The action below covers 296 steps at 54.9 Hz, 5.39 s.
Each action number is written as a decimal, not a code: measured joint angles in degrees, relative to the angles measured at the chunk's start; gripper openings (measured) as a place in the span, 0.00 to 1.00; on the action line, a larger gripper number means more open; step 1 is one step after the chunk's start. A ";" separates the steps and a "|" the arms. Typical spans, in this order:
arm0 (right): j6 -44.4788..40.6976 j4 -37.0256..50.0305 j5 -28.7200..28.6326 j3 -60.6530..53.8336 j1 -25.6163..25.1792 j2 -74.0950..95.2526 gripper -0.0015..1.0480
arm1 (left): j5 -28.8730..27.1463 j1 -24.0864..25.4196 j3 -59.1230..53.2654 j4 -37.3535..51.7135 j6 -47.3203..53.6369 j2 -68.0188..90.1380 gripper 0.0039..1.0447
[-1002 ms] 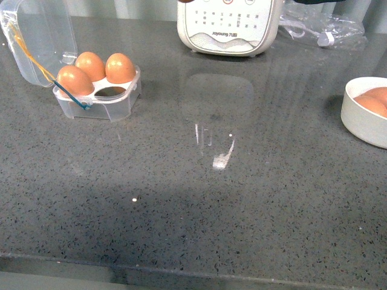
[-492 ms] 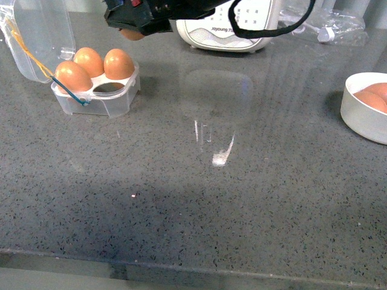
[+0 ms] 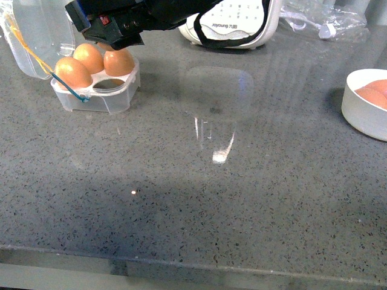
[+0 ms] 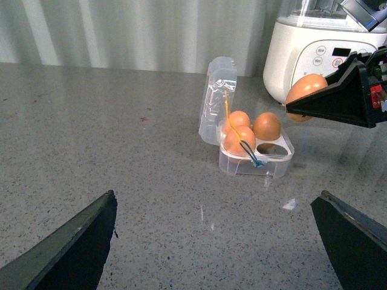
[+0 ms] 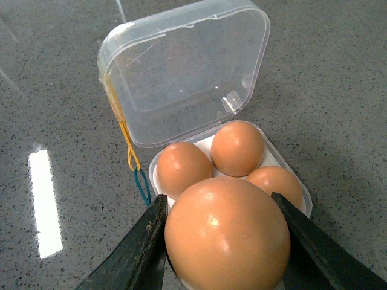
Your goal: Put egg into box
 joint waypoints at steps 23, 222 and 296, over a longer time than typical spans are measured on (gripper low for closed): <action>0.17 -0.35 -0.94 1.53 0.72 3.54 0.41 | 0.00 0.00 0.00 0.00 0.00 0.02 0.94; 11.43 -5.44 28.02 -82.90 -32.13 -115.86 0.26 | -0.02 0.00 0.00 -0.04 -0.02 0.00 0.94; 11.47 -5.46 28.04 -82.90 -32.13 -115.86 0.93 | -0.24 1.62 17.68 -13.27 -0.96 27.34 0.94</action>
